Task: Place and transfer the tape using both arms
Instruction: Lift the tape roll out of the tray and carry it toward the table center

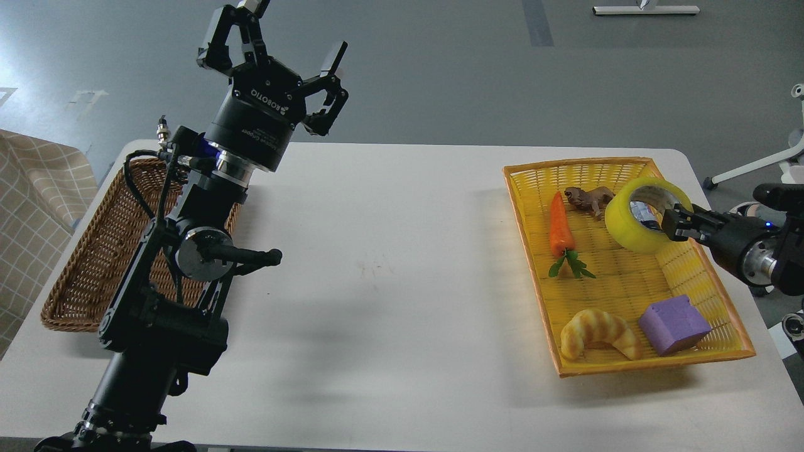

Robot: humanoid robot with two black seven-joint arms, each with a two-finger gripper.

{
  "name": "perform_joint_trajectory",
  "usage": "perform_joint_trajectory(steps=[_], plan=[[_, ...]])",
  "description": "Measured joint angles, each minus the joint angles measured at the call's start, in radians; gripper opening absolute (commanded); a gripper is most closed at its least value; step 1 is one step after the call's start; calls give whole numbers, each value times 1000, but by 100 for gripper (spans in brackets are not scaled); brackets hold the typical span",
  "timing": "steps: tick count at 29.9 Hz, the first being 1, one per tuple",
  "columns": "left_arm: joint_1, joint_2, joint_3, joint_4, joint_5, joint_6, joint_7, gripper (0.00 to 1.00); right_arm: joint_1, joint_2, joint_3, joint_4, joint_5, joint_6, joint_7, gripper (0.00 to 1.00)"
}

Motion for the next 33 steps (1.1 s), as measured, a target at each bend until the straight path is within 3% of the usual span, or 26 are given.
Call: perform_joint_trajectory(steps=[9,15,23,33], plan=[[1,0,0,0,0,0,0,98,162,51,8,11,57,6,-2,9],[1,-1,0,0,0,1,0,98,299,189,-36,40,116,5,-1,10],[1,6,-3,0,1,1,0,98,428,344,-254,13,109,5,-15,10],[8,4,-3,0,0,1,0,98,380,454,-465,-3,29,5,-18,10]])
